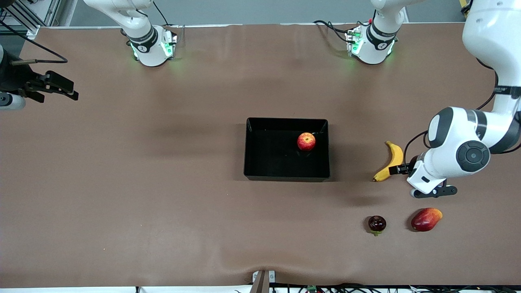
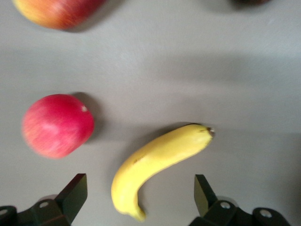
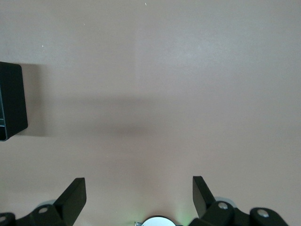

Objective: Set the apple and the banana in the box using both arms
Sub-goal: 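Move the left gripper to the yellow banana and grasp it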

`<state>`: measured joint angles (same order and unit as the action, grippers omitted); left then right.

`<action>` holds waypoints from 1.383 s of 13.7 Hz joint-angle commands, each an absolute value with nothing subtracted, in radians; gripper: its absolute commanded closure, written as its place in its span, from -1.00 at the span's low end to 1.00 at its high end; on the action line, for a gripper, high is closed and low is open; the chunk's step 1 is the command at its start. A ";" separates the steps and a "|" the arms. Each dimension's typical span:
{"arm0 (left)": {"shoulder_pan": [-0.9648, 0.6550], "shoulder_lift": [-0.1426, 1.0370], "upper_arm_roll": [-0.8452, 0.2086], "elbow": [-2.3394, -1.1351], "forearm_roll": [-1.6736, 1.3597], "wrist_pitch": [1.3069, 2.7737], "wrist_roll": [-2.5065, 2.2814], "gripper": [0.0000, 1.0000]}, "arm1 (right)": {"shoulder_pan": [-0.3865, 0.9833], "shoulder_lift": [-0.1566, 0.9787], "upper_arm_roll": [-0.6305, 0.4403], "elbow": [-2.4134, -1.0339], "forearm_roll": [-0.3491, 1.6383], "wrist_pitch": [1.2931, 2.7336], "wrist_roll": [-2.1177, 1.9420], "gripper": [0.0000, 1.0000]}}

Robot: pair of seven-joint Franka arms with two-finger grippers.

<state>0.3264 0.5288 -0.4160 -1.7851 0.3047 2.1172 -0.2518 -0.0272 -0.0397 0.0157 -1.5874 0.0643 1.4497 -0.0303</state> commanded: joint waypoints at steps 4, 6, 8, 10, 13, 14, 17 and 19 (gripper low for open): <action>0.385 0.489 -0.437 -1.986 0.327 2.285 0.029 -1.00 | -0.034 -0.044 0.017 -1.583 0.069 1.439 -0.044 -1.00; 0.385 0.498 -0.436 -2.012 0.330 2.327 0.089 -1.00 | -0.035 -0.044 0.015 -1.585 0.069 1.439 -0.043 -1.00; 0.388 0.511 -0.436 -2.014 0.362 2.335 0.144 -0.76 | -0.035 -0.046 0.015 -1.589 0.069 1.436 -0.043 -1.00; 0.388 0.517 -0.436 -2.014 0.418 2.335 0.153 -0.48 | -0.035 -0.046 0.015 -1.589 0.069 1.436 -0.043 -1.00; 0.388 0.526 -0.436 -2.022 0.437 2.345 0.153 -0.16 | -0.034 -0.046 0.017 -1.592 0.069 1.437 -0.040 -1.00; 0.388 0.526 -0.436 -2.029 0.437 2.353 0.153 0.09 | -0.034 -0.045 0.017 -1.592 0.069 1.437 -0.040 -1.00; 0.379 0.520 -0.439 -2.034 0.437 2.365 0.153 1.00 | -0.034 -0.044 0.017 -1.592 0.069 1.437 -0.040 -1.00; 0.382 0.500 -0.465 -2.031 0.437 2.353 0.152 1.00 | -0.032 -0.044 0.017 -1.592 0.069 1.437 -0.040 -1.00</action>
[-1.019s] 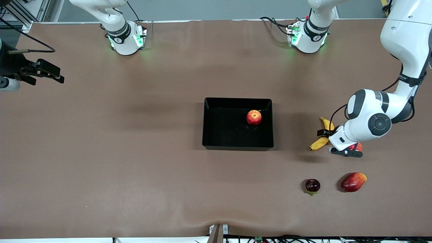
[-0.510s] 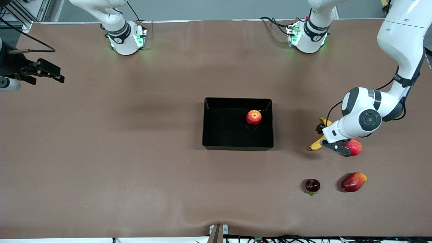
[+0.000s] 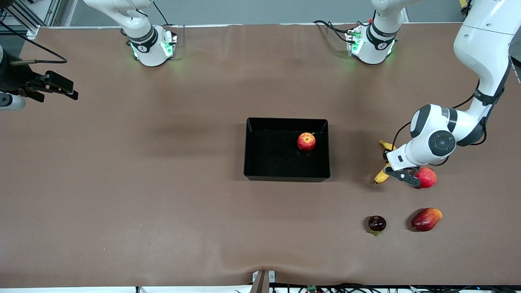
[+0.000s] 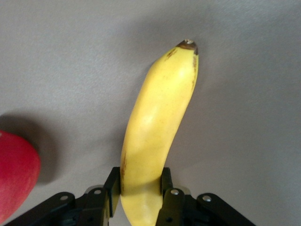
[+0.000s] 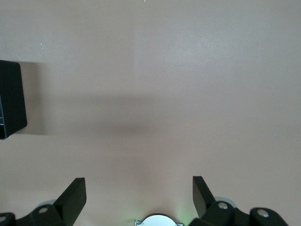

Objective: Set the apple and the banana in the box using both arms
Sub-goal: 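Move the left gripper to the yellow banana and grasp it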

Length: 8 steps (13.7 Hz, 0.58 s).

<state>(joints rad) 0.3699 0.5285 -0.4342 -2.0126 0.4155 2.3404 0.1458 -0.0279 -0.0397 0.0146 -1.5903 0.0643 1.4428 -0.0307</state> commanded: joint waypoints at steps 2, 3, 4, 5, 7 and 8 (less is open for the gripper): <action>0.387 0.451 -0.486 -2.026 0.427 2.333 0.149 1.00 | -0.032 -0.044 0.017 -1.592 0.069 1.436 -0.040 -1.00; 0.387 0.415 -0.520 -2.020 0.420 2.291 0.143 1.00 | -0.032 -0.044 0.017 -1.592 0.069 1.436 -0.040 -1.00; 0.388 0.376 -0.546 -2.017 0.398 2.242 0.135 1.00 | -0.032 -0.044 0.017 -1.591 0.069 1.436 -0.040 -1.00; 0.388 0.324 -0.570 -2.019 0.362 2.212 0.141 1.00 | -0.032 -0.044 0.017 -1.592 0.068 1.436 -0.040 -1.00; 0.387 0.247 -0.619 -2.004 0.281 2.162 0.133 1.00 | -0.031 -0.044 0.017 -1.591 0.067 1.437 -0.040 -1.00; 0.385 0.229 -0.632 -1.973 0.225 2.107 0.130 1.00 | -0.029 -0.044 0.017 -1.591 0.067 1.439 -0.040 -1.00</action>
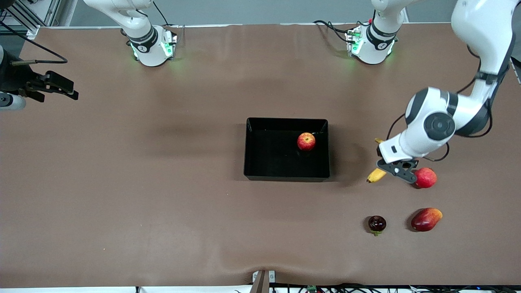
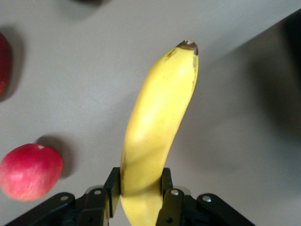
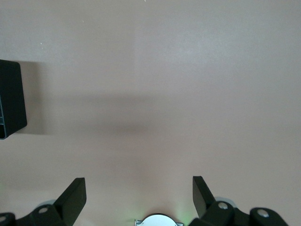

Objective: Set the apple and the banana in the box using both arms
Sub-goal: 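Carry the banana with the left gripper and lower it into the box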

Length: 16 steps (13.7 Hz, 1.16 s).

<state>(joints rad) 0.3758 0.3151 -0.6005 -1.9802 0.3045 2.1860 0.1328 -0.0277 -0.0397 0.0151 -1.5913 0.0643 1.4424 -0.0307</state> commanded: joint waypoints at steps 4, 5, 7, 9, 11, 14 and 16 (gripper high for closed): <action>0.368 0.239 -0.719 -1.765 0.152 1.849 -0.010 1.00 | -0.026 -0.044 0.018 -1.591 0.067 1.442 -0.040 -1.00; 0.358 0.250 -0.742 -1.743 0.138 1.836 -0.075 1.00 | -0.026 -0.044 0.018 -1.591 0.067 1.442 -0.040 -1.00; 0.310 0.273 -0.765 -1.715 0.123 1.836 -0.213 1.00 | -0.026 -0.044 0.018 -1.591 0.067 1.442 -0.040 -1.00; 0.211 0.320 -0.765 -1.671 0.123 1.836 -0.407 1.00 | -0.026 -0.044 0.018 -1.591 0.067 1.443 -0.040 -1.00; 0.115 0.382 -0.764 -1.616 0.135 1.836 -0.614 1.00 | -0.025 -0.044 0.020 -1.591 0.067 1.443 -0.038 -1.00; 0.037 0.431 -0.761 -1.605 0.172 1.848 -0.770 1.00 | -0.025 -0.044 0.020 -1.591 0.067 1.443 -0.038 -1.00; 0.003 0.495 -0.759 -1.595 0.210 1.897 -0.845 1.00 | -0.025 -0.044 0.020 -1.591 0.068 1.445 -0.037 -1.00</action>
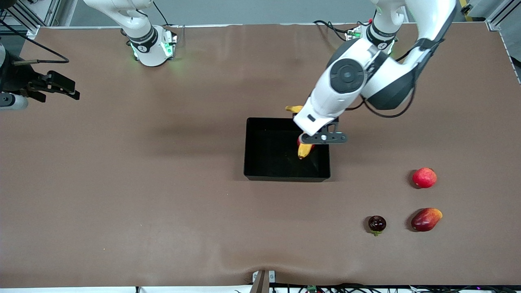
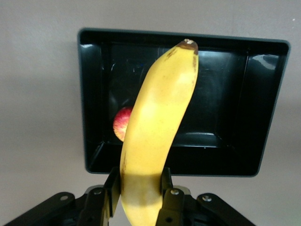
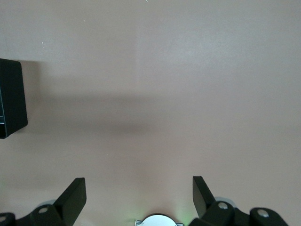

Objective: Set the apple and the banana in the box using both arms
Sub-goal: 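Carry the banana with the left gripper and lower it into the box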

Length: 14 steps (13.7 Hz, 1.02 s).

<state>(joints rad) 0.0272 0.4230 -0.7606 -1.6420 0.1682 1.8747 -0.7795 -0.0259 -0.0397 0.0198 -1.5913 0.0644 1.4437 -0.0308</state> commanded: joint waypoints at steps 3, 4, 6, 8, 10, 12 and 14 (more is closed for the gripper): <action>-0.070 0.596 -0.755 -1.555 0.271 1.917 -1.007 1.00 | -0.025 -0.044 0.021 -1.591 0.067 1.445 -0.037 -1.00; -0.074 0.626 -0.753 -1.555 0.296 1.917 -1.061 1.00 | -0.025 -0.044 0.021 -1.591 0.067 1.442 -0.037 -1.00; -0.095 0.673 -0.752 -1.549 0.322 1.927 -1.113 1.00 | -0.026 -0.044 0.021 -1.589 0.067 1.443 -0.038 -1.00; -0.121 0.695 -0.738 -1.546 0.330 1.934 -1.127 1.00 | -0.026 -0.044 0.021 -1.589 0.067 1.445 -0.037 -1.00; -0.168 0.710 -0.698 -1.543 0.330 1.974 -1.129 1.00 | -0.026 -0.044 0.021 -1.591 0.067 1.445 -0.038 -1.00; -0.222 0.715 -0.635 -1.539 0.325 1.985 -1.137 1.00 | -0.025 -0.044 0.021 -1.591 0.067 1.445 -0.037 -1.00; -0.247 0.725 -0.611 -1.519 0.321 2.014 -1.138 1.00 | -0.025 -0.043 0.021 -1.591 0.067 1.447 -0.037 -1.00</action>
